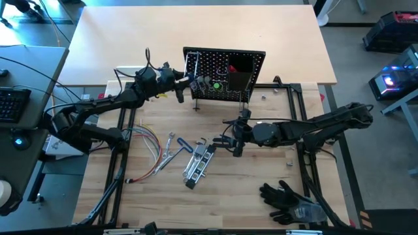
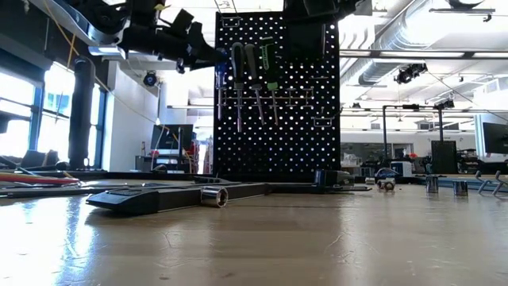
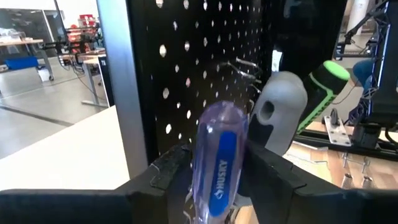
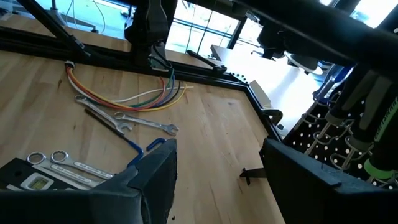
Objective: Hang tools onto peg board
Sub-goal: Hang the blue screwdriver on the peg board, then hang the wrench on the peg board
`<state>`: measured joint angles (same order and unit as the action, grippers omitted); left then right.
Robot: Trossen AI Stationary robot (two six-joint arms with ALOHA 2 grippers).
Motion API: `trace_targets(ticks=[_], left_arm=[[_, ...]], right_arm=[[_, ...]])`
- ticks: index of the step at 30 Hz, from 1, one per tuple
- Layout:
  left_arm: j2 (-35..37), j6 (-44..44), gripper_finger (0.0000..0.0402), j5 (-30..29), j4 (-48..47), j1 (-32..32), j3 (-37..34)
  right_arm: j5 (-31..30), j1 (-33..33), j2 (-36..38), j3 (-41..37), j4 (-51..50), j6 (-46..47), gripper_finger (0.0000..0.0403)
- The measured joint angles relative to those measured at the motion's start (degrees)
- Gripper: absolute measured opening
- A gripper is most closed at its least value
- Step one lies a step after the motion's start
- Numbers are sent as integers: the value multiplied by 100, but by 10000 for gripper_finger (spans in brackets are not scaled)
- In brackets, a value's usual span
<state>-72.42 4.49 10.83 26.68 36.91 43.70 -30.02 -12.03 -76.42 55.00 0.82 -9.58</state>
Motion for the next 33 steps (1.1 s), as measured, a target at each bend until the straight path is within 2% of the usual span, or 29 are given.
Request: trace_targets(ticks=[6,12,23,33], left_arm=[[52,-136,183,-16,-176,0,0],[428,-148,210,-16,-295,0,0],[1430,14,214,-13,-1942,-43,2],[2050,135,214,66,-3265,-583,2]], right_arm=[[-2,0,0,0,-99,28,226],[-175,-2,0,0,-346,26,226],[-431,-2,-2,0,-1025,88,226],[-376,-4,-2,0,-2417,1125,226]])
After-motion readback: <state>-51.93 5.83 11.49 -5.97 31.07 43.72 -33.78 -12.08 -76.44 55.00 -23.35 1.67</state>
